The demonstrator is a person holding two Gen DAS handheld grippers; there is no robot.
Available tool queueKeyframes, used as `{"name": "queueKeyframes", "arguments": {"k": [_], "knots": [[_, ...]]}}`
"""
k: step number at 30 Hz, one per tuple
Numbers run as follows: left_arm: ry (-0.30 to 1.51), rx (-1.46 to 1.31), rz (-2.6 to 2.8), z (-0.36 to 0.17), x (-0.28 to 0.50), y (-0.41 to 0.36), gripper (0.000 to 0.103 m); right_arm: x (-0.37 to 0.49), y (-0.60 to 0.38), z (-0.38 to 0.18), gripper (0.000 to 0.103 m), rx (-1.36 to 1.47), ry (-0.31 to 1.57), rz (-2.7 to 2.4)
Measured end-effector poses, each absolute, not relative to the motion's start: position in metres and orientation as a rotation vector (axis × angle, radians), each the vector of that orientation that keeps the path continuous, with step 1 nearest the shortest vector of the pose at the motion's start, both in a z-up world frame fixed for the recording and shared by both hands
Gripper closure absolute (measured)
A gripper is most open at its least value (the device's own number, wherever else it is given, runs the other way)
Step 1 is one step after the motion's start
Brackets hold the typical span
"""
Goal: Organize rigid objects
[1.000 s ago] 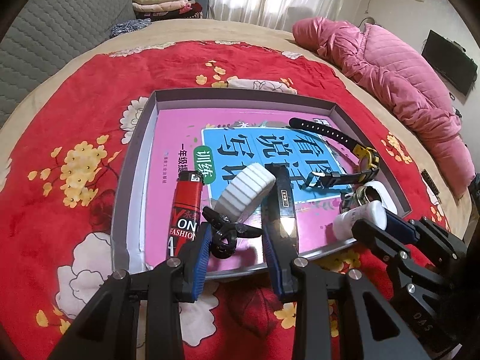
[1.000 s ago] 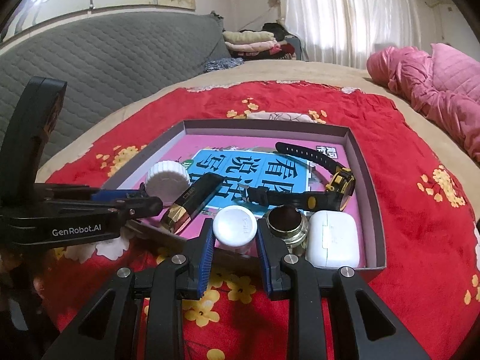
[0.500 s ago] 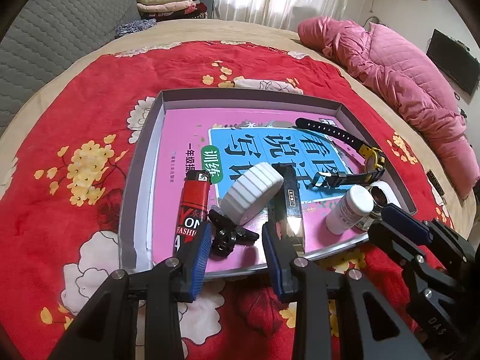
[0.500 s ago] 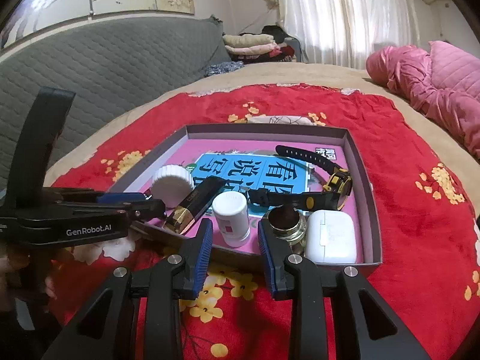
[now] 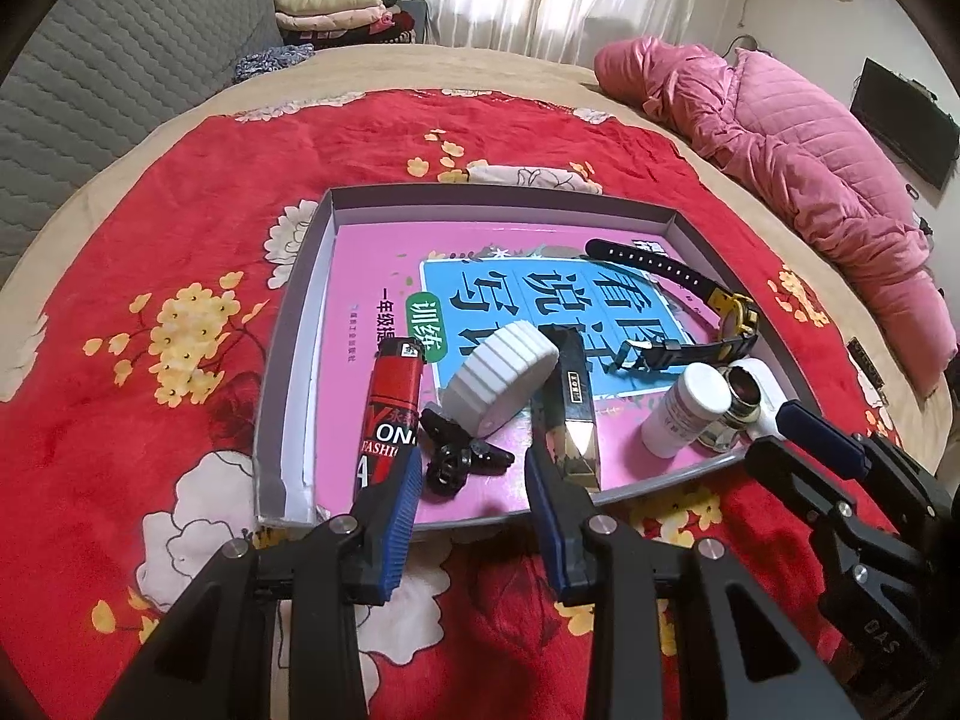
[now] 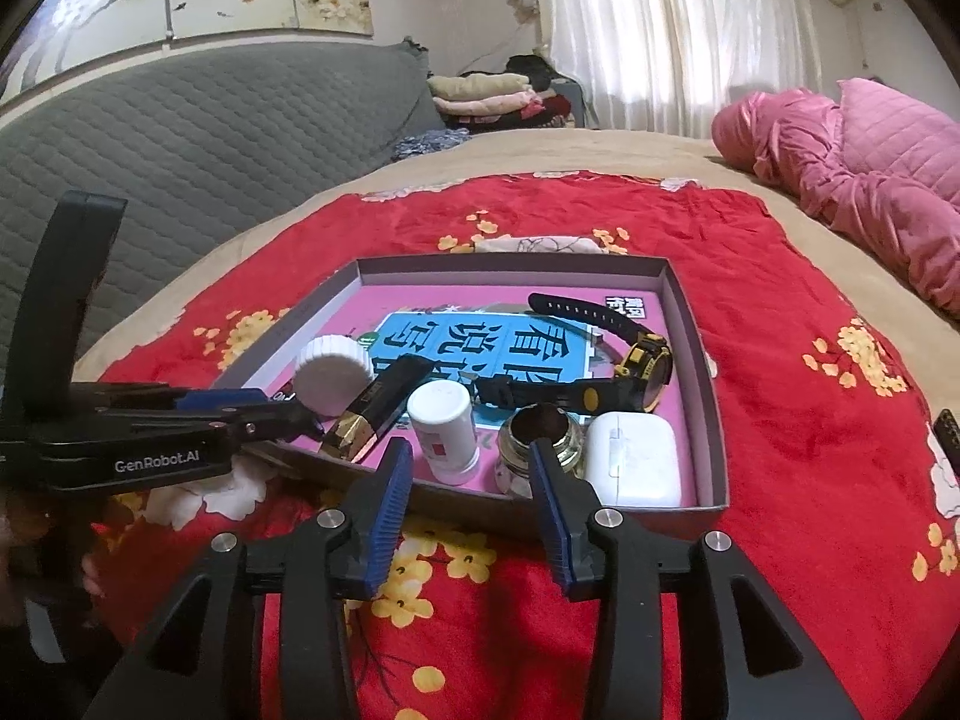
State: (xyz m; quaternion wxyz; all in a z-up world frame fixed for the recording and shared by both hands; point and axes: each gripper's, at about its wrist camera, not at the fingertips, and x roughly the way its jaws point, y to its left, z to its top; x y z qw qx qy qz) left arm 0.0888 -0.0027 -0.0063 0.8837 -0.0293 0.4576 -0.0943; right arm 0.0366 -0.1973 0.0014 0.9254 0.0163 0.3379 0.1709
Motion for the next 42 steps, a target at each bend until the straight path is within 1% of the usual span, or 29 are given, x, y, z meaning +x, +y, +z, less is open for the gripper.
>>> {"name": "queueKeyframes", "arguments": {"k": [2, 7, 11, 17, 21, 27, 42], "knots": [[0.951, -0.071, -0.201, -0.004, 0.086, -0.002, 0.068, 0.036, -0.197, 0.002, 0.056, 0.029, 0.692, 0.341], [0.942, -0.085, -0.208, 0.0, 0.08, -0.001, 0.067, 0.032, -0.199, 0.005, 0.052, 0.031, 0.694, 0.326], [0.931, -0.112, -0.223, 0.004, 0.074, 0.001, 0.054, 0.028, -0.197, 0.008, 0.046, 0.025, 0.692, 0.315], [0.936, -0.109, -0.223, 0.006, 0.065, -0.001, 0.051, 0.022, -0.196, 0.013, 0.038, 0.017, 0.691, 0.288], [0.928, -0.1, -0.202, 0.011, 0.058, 0.0, 0.044, 0.018, -0.197, 0.019, 0.035, 0.01, 0.681, 0.27], [0.885, -0.073, -0.159, 0.023, 0.049, 0.004, 0.044, 0.011, -0.198, 0.026, 0.03, 0.006, 0.681, 0.253], [0.849, -0.075, -0.087, 0.044, 0.027, 0.014, 0.044, -0.018, -0.199, 0.036, 0.027, -0.018, 0.683, 0.198]]}}
